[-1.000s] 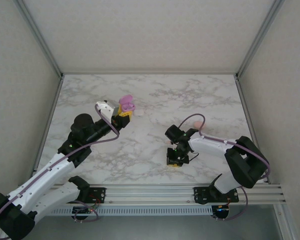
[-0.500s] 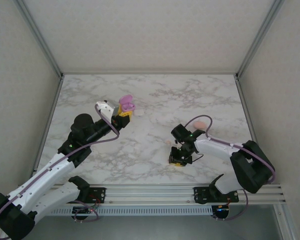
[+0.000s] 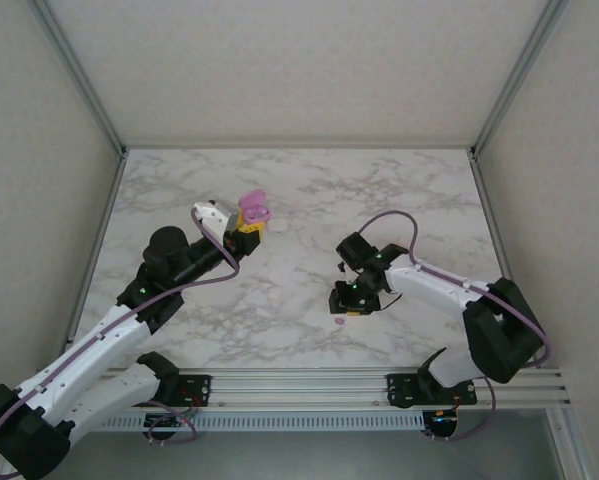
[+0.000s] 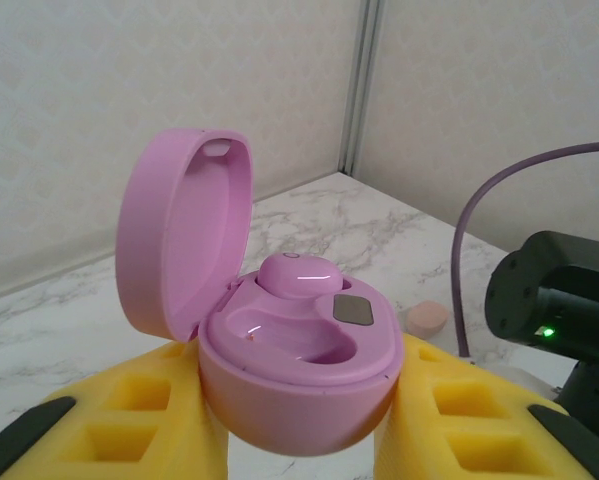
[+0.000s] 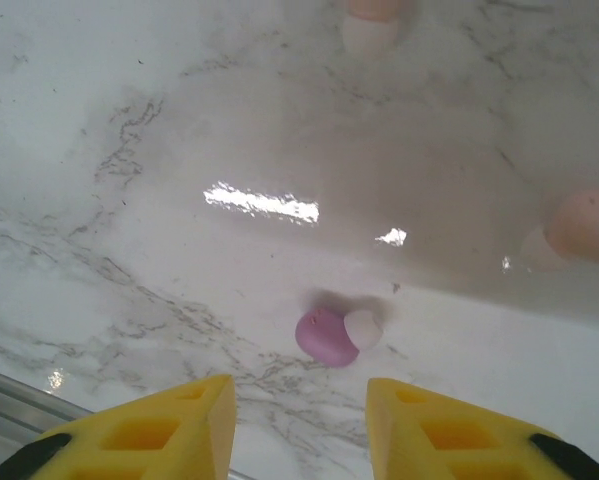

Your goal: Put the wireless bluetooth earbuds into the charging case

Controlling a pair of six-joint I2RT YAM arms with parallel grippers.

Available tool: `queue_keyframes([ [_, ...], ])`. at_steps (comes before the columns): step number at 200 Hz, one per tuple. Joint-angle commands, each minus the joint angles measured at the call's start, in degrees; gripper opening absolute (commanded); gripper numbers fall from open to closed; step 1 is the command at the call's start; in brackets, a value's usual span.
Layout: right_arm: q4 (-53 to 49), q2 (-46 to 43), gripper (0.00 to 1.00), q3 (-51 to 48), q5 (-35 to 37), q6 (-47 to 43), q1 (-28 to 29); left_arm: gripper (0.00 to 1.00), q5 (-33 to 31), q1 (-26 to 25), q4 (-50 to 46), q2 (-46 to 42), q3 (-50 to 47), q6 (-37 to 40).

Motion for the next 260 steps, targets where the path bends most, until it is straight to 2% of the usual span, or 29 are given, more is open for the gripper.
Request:
queue_keyframes([
  [1,-1.0,2.3,0.42,3.5,0.9,-8.5,-0.1,0.16,0.2,-0.3,1.9,-0.9,1.1,-0.3],
  [43,-0.5,8.4,0.46,6.9,-0.8,-15.2,-0.2,0.16,-0.2,-0.3,1.1,-1.6,1.3,-0.3],
  [86,0.1,12.2,0.46,6.1,-2.3,-14.8,-0.2,0.16,-0.8,-0.3,0.1,-2.3,1.3,0.0],
  [110,1.1,12.2,0.46,3.7,-4.9,-14.0,-0.1,0.16,-0.9,-0.3,0.1,-2.3,1.4,0.0],
  [178,-2.2,8.5,0.42,1.9,-4.9,-12.7,0.5,0.16,-0.2,-0.3,0.2,-1.9,1.6,-0.1],
  [209,-4.0,8.5,0.41,3.0,-2.8,-11.9,1.1,0.16,-0.2,-0.3,0.3,-2.2,1.5,-0.2],
  [243,-5.5,9.6,0.39,5.2,2.7,-10.9,2.0,0.16,-0.1,-0.3,0.0,-2.3,1.6,-0.1],
  [260,-5.6,10.4,0.38,6.3,2.9,-11.0,2.3,0.17,-0.2,-0.3,-0.2,-2.4,1.6,-0.1],
])
